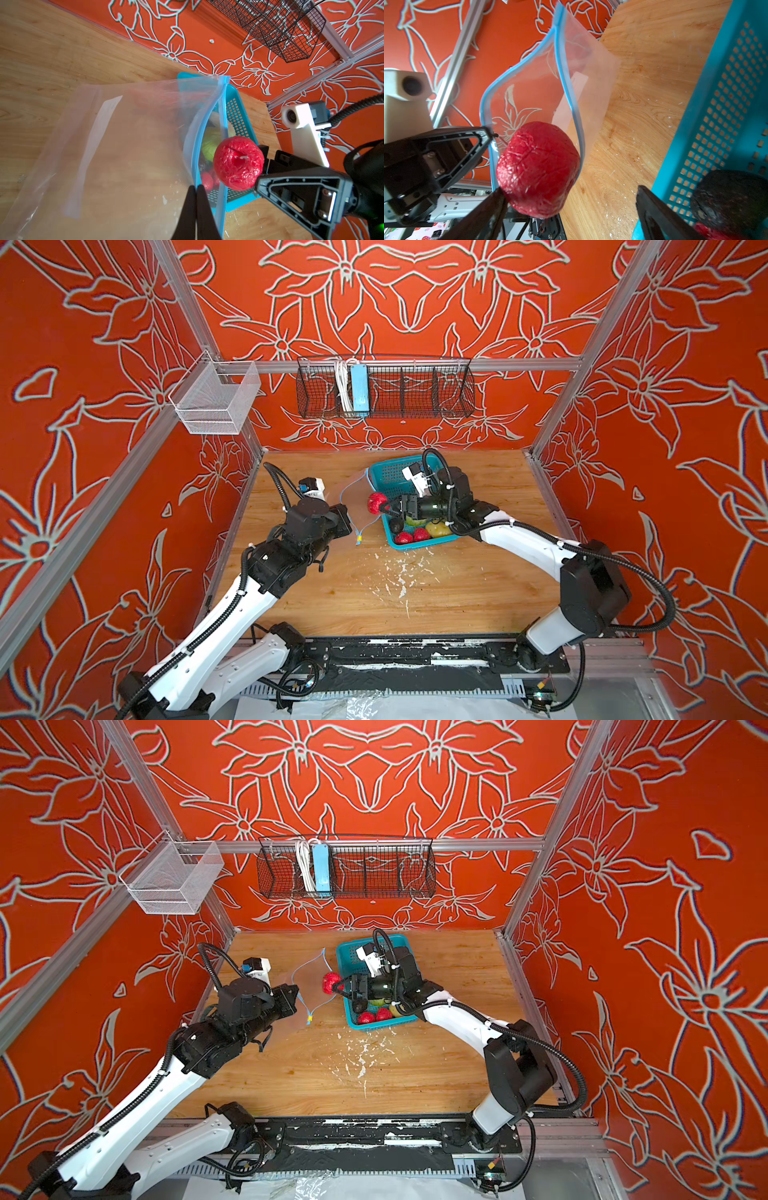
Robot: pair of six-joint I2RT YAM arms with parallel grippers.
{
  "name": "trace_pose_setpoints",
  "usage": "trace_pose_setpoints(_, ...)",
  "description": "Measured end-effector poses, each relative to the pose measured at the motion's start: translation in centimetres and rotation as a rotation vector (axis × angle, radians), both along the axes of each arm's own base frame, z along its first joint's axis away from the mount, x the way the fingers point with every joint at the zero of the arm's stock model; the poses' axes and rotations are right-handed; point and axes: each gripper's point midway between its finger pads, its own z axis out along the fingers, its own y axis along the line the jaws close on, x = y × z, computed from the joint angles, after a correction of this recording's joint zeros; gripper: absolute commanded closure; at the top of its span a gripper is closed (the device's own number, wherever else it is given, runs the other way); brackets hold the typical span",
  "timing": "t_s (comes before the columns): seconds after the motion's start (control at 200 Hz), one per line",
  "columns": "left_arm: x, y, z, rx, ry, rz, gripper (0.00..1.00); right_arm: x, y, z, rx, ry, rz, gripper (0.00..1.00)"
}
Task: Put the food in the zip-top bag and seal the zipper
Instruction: 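Lower the red radish into the bag opening beside the left gripper, then open the right gripper to release the radish inside the bag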
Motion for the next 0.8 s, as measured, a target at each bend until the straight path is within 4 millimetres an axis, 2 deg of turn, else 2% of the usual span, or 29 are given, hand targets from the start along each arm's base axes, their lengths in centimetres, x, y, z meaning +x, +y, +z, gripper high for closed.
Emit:
trace_pose_setpoints(0.19, 0.0, -0.5, -0.2, -0.017, 0.014, -0.017, 1.0, -0.1, 0.9, 1.7, 0.032, -0.024, 0.019, 0.02)
trace_pose_setpoints(0.29, 0.1, -0.8, -0.1, -0.03, 0.012, -0.024, 1.0, -0.2, 2.6, 3.0, 0.046, -0.045, 0.049, 0.02)
trace_pose_setpoints(0.36, 0.2, -1.0, 0.0, -0.041, 0.01, -0.031, 1.0, -0.2, 3.9, 3.2, 0.049, -0.049, 0.071, 0.02)
trace_pose_setpoints(0.46, 0.3, -1.4, -0.1, -0.055, 0.018, -0.044, 1.0, -0.1, 5.3, 1.5, 0.031, -0.017, 0.092, 0.02)
trace_pose_setpoints(0.575, 0.4, -1.7, -0.3, -0.06, 0.024, -0.055, 1.0, 0.6, 5.8, -1.9, -0.031, 0.055, 0.089, 0.02)
trace_pose_setpoints(0.651, 0.3, -1.6, -0.2, -0.058, 0.021, -0.049, 1.0, 0.9, 5.5, -4.0, -0.073, 0.095, 0.08, 0.02)
trace_pose_setpoints(0.801, -0.2, -0.3, 0.6, -0.053, -0.007, -0.011, 1.0, 1.6, 3.7, -6.1, -0.081, 0.123, 0.051, 0.02)
